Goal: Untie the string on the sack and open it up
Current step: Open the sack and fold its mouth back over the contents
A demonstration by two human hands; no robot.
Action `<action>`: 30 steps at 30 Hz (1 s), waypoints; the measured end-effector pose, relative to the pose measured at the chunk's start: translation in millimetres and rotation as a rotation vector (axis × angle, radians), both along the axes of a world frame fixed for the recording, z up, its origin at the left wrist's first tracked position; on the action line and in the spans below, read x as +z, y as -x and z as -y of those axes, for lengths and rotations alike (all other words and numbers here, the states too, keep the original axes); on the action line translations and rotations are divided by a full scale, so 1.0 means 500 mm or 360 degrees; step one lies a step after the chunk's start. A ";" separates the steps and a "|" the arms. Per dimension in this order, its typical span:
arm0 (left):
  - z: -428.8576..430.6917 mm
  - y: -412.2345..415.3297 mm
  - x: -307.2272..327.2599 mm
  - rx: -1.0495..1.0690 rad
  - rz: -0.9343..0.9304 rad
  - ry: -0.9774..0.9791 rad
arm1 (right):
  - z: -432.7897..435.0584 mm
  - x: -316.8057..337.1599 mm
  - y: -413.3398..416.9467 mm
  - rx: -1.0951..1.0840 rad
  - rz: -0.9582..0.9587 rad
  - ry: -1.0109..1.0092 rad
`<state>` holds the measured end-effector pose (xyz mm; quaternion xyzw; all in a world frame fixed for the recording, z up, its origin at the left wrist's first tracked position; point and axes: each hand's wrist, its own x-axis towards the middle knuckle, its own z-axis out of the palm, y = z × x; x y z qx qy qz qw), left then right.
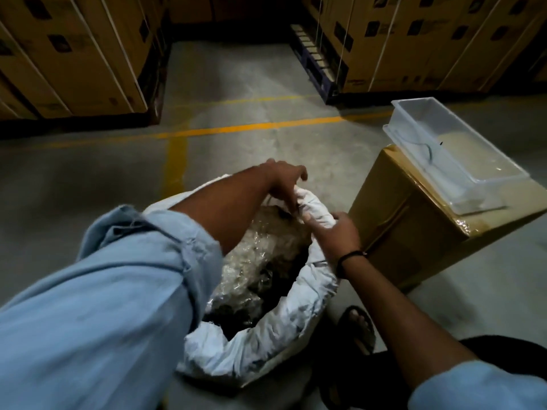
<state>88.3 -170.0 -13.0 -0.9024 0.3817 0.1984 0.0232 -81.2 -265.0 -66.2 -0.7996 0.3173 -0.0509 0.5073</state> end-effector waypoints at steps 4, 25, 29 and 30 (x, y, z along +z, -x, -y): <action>-0.002 0.068 -0.007 -0.0646 0.0667 0.0015 | 0.030 0.004 -0.001 0.0199 -0.0070 -0.0990; 0.045 0.127 -0.035 -0.0359 0.0274 -0.0119 | -0.061 -0.023 0.063 -0.0296 -0.0159 -0.0749; -0.031 0.205 -0.059 0.0100 0.0106 0.0751 | -0.042 0.009 0.066 -0.0212 0.0092 -0.1573; -0.047 0.234 -0.064 0.0264 -0.0010 0.0998 | -0.035 0.009 0.063 -0.0166 0.0165 -0.1638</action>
